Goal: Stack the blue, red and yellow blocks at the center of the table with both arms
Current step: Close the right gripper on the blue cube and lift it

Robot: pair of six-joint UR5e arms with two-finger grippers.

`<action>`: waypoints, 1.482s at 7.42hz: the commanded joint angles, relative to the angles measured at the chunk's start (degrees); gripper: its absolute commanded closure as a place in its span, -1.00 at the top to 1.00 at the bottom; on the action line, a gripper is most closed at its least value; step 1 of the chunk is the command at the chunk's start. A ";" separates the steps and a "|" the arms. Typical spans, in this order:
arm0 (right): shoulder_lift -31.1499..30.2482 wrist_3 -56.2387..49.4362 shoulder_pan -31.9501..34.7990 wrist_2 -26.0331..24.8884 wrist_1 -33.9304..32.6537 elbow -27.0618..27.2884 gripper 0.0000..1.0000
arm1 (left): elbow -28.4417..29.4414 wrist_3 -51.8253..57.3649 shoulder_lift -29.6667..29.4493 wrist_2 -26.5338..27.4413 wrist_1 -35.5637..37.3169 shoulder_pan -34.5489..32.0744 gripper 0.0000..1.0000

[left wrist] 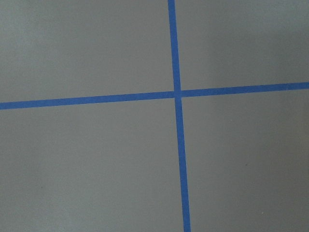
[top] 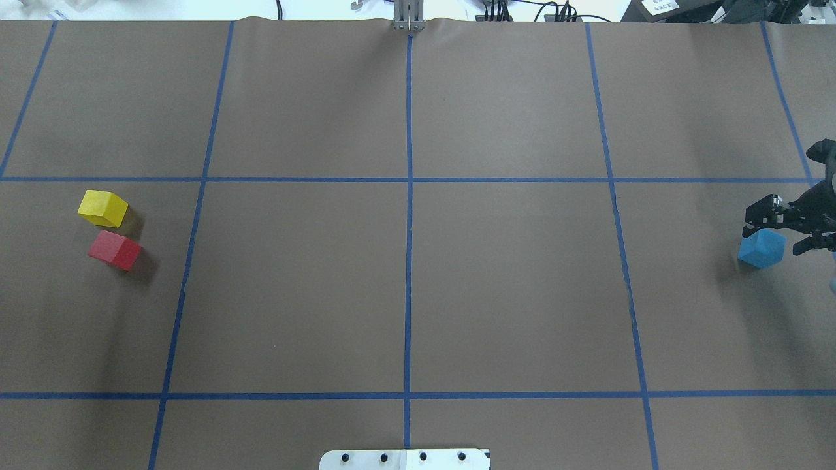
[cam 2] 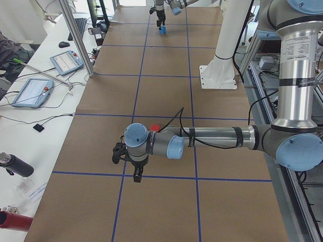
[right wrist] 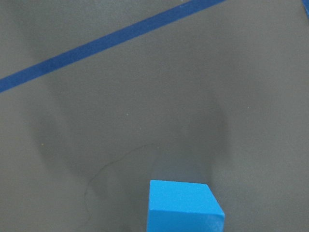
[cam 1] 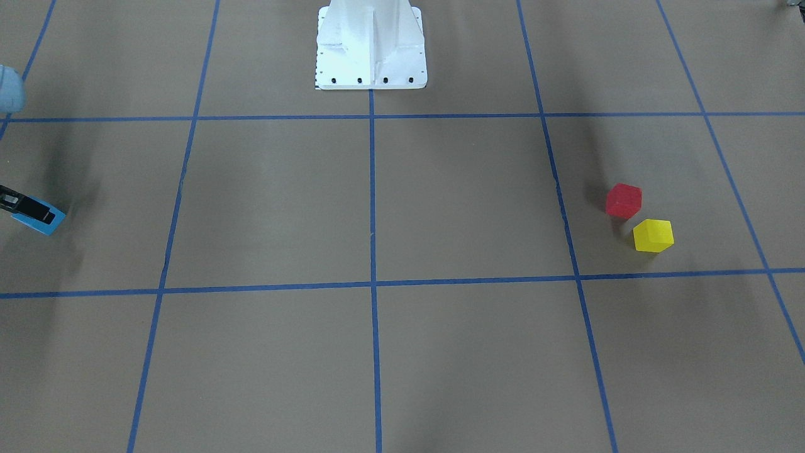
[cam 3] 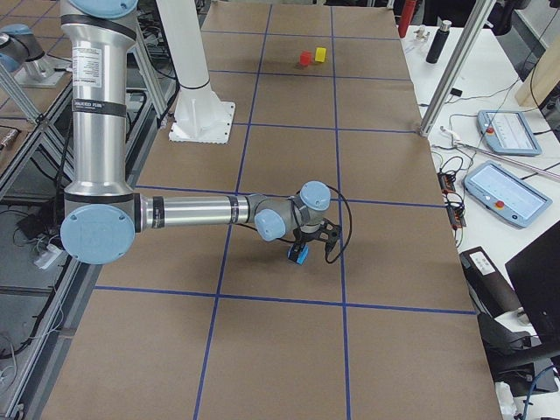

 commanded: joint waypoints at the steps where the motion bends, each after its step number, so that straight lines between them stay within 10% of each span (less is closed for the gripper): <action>1: 0.33 0.06 -0.40 -0.01 0.11 -1.00 0.86 | -0.07 0.03 0.00 0.04 0.00 -0.01 1.00; 2: 0.33 0.06 -0.49 -0.01 0.11 -1.09 0.72 | -0.07 0.12 0.00 0.04 0.00 -0.01 1.00; 5: 0.85 0.32 -0.58 0.08 0.03 -1.36 -1.00 | -0.33 0.12 0.18 0.04 0.00 -0.01 1.00; 11: 20.25 7.04 -6.68 -1.05 -13.33 9.62 -1.00 | -4.73 -0.06 0.79 -0.05 0.09 0.25 1.00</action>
